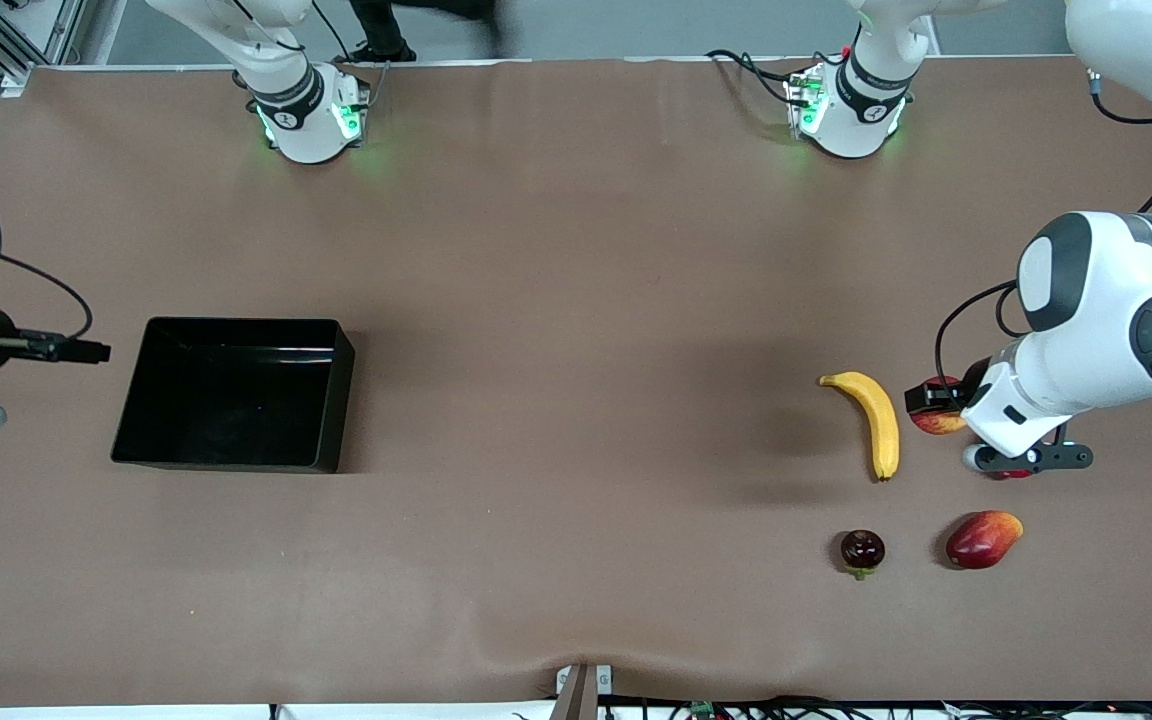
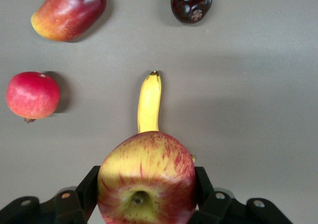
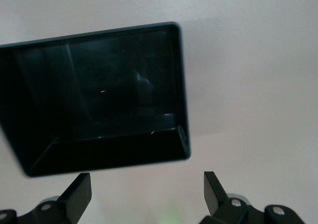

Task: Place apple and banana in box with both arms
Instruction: 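Reach the right gripper down to the rim of the black box, then push the black box toward the table middle with the right gripper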

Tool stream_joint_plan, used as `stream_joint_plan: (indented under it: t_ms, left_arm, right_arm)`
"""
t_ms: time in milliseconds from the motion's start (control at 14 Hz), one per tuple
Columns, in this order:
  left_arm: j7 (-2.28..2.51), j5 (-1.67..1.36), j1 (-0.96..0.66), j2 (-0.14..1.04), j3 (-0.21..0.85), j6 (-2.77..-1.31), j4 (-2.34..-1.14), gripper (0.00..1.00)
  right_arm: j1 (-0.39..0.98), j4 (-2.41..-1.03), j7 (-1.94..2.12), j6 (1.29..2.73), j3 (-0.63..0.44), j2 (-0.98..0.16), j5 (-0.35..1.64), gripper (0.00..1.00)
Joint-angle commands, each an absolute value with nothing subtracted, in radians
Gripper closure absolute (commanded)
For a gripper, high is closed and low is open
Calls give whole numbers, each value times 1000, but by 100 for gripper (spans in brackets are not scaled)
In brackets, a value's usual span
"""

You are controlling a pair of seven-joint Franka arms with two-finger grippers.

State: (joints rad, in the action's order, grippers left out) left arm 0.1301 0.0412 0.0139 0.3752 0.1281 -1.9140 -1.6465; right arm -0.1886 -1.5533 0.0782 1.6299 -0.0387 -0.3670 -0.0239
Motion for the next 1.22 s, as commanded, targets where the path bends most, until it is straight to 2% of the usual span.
stream_joint_plan:
  t_ms: [0, 358, 860, 1003, 1146]
  left_arm:
    - [144, 34, 6, 374, 129, -1901, -1649, 100]
    - [146, 32, 0, 390, 130, -1901, -1647, 100]
    - [140, 31, 6, 388, 130, -1901, -1641, 100]
    - [138, 31, 9, 384, 130, -1901, -1643, 100]
    - [138, 31, 12, 382, 130, -1901, -1641, 100]
  right_arm:
    - [-229, -1545, 141, 1687, -26, -463, -51, 0]
    - [-226, -1545, 205, 1775, -25, -586, -126, 0]
    - [-230, -1545, 290, 1835, -25, -647, -126, 0]
    - [-226, -1546, 293, 1833, -23, -650, -124, 18]
    - [-221, -1546, 337, 1835, -23, -656, -123, 44]
